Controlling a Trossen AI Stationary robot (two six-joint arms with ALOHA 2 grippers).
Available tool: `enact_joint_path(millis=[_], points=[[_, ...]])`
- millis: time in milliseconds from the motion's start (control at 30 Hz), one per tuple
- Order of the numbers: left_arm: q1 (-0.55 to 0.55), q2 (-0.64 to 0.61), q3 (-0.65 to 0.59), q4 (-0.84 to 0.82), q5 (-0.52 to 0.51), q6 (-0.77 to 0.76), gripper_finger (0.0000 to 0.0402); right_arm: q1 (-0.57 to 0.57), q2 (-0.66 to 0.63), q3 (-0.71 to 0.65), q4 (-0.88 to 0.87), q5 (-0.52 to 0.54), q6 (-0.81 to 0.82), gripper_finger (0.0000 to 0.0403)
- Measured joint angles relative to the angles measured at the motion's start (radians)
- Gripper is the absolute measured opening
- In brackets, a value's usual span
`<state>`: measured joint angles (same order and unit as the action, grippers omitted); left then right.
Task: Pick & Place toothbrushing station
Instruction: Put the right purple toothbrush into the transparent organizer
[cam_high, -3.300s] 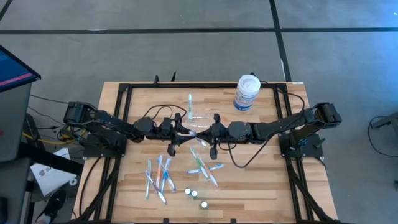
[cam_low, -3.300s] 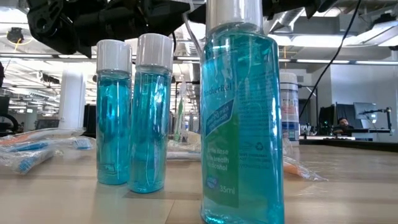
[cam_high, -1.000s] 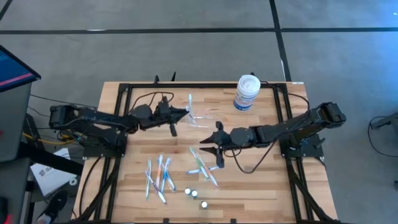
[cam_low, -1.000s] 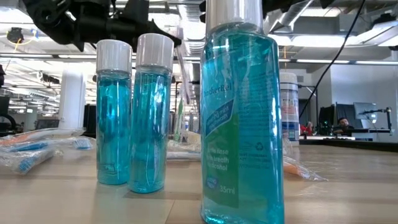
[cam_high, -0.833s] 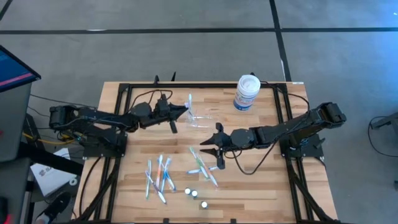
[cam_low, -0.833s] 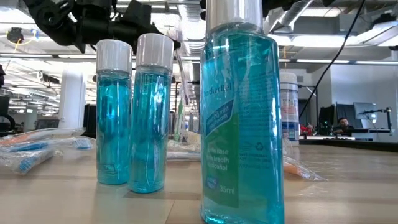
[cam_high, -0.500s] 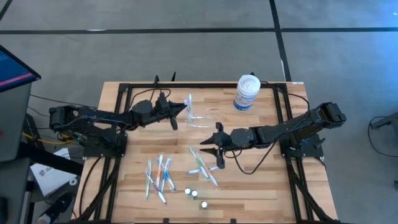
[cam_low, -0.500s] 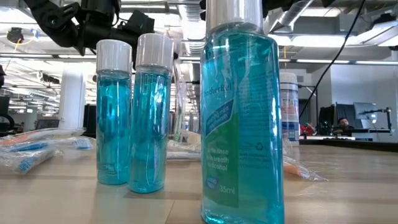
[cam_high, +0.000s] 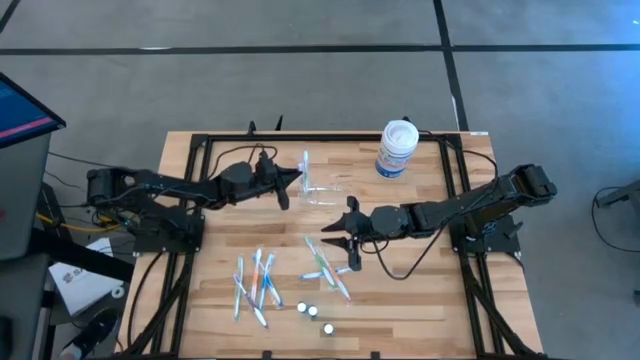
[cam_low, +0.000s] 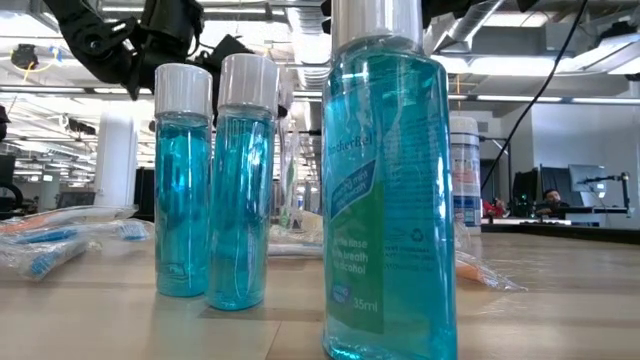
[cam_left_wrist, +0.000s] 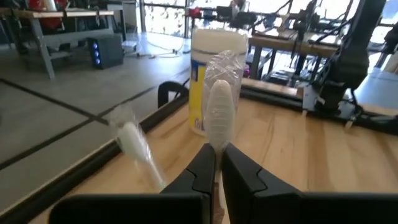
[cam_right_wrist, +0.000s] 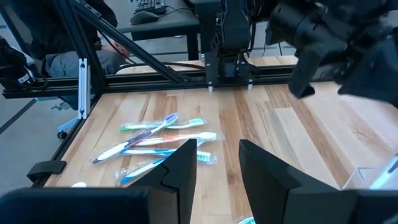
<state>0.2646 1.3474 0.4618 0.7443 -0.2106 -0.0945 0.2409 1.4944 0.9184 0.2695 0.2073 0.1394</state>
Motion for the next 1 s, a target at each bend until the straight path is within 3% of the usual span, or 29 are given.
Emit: enact_joint_path(millis=[367,1000], points=[[0.0,0.11,0.0,0.043,-0.007,-0.046,0.0006,0.0,0.0,0.0,-0.001,0.0,-0.008,0.0113],[0.001,0.141,0.0,0.04,-0.004,-0.088,0.0039,0.0,0.0,0.0,-0.004,0.0,-0.008,0.0113]])
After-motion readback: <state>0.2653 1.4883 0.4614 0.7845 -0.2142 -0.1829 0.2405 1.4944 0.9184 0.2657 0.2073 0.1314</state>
